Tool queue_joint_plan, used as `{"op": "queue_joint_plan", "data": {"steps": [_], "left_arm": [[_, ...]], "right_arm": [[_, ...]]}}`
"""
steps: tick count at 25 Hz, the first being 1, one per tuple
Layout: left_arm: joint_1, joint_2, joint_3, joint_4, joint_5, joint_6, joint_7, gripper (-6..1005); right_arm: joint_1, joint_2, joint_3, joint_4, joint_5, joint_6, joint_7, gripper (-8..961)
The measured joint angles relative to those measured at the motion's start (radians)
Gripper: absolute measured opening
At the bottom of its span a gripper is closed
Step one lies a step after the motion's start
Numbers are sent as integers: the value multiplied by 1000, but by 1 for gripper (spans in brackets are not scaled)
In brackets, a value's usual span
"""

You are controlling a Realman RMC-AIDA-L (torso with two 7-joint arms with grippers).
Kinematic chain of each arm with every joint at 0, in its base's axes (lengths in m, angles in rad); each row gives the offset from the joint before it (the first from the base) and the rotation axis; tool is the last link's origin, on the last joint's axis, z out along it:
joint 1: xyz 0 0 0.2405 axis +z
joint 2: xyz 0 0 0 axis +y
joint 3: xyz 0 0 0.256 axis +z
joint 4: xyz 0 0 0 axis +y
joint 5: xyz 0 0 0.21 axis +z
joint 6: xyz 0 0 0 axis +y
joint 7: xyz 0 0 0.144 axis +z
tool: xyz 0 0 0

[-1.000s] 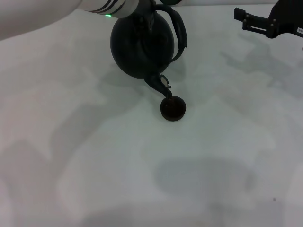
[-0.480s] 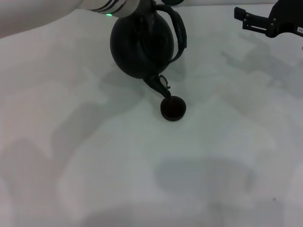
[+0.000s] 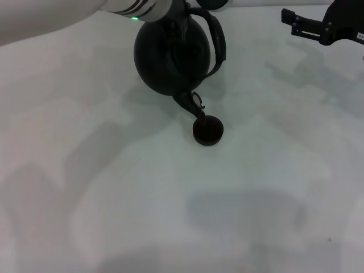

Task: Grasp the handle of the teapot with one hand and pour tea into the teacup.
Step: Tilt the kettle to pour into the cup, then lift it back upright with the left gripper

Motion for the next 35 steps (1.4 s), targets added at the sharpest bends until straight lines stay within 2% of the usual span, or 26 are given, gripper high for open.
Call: {"op": "queue_joint_plan", "data": {"steps": [35], "left_arm": [[-25,0,11,-25,0,0,0,116]], "right_arm": [[0,0,1,-19,0,-8,-11,870]]}}
